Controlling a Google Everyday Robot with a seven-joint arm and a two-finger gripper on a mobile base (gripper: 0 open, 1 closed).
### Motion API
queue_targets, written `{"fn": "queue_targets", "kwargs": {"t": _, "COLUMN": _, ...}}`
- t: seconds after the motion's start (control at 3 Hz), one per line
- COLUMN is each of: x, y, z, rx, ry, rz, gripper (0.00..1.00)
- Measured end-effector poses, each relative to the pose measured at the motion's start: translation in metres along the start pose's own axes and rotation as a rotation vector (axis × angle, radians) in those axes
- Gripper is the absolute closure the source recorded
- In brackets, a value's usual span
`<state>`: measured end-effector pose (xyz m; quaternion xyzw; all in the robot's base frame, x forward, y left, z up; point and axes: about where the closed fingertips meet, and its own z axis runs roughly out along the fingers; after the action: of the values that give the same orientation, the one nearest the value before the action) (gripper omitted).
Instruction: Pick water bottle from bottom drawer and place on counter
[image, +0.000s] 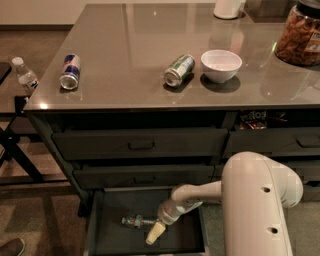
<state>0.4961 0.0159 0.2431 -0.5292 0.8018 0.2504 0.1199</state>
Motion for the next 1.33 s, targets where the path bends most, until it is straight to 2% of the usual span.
{"fn": "queue_targets", "kwargs": {"t": 0.33, "x": 0.0, "y": 0.0, "z": 0.001, "rx": -0.001, "ry": 0.001, "rz": 0.0, "gripper": 0.0}}
{"fn": "queue_targets", "kwargs": {"t": 1.33, "x": -0.022, "y": -0.01, "z": 0.072, "rx": -0.011, "ry": -0.035, "rz": -0.017, "gripper": 0.0}}
